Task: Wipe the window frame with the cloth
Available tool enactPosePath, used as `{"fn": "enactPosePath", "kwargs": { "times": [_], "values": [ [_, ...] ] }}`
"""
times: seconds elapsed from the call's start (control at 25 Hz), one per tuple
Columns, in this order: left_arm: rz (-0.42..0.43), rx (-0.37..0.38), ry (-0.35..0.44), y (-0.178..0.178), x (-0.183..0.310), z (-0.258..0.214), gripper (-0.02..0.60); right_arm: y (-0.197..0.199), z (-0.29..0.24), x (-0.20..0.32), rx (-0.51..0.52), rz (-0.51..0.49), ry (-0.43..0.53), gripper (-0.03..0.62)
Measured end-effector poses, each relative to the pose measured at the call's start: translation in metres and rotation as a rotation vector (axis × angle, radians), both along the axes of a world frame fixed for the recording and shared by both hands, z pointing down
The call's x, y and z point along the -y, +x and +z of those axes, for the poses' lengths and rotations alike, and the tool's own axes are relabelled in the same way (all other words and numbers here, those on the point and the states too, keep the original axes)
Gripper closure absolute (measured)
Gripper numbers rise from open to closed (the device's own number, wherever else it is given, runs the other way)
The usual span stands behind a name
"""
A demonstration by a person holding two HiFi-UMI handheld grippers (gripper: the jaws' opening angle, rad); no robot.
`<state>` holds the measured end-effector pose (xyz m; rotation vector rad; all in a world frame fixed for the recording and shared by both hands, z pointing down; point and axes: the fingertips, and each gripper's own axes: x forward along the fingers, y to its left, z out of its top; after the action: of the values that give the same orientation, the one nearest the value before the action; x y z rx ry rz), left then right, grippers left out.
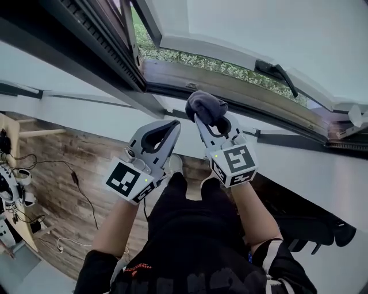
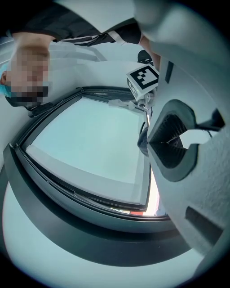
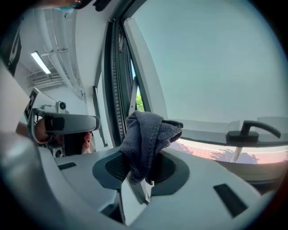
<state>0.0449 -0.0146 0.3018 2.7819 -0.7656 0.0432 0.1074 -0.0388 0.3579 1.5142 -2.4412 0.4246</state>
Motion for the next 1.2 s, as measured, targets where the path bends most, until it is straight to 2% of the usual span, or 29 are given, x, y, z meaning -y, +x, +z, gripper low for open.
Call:
{"fn": "enactPosePath", "kwargs": {
  "times": [0.28,0.64,1.2],
  "values": [
    [0.002,-0.025,0.057,0.013,0.011,-0.035,0.561,0.023,-0.058,0.001,0.002,-0.010,0.084,0.484],
    [0.033,-0.059,0.131,0.047,0.025,-0.079,0.561,0.058,-0.122,0.001,-0.001,-0.008,0.185,0.484],
    [0.159,-0.088,0.210,0.128,0.020,-0.126,0.561,0.138,-0.185,-0.017,-0.021,0.094,0.286,0.484]
  ]
}}
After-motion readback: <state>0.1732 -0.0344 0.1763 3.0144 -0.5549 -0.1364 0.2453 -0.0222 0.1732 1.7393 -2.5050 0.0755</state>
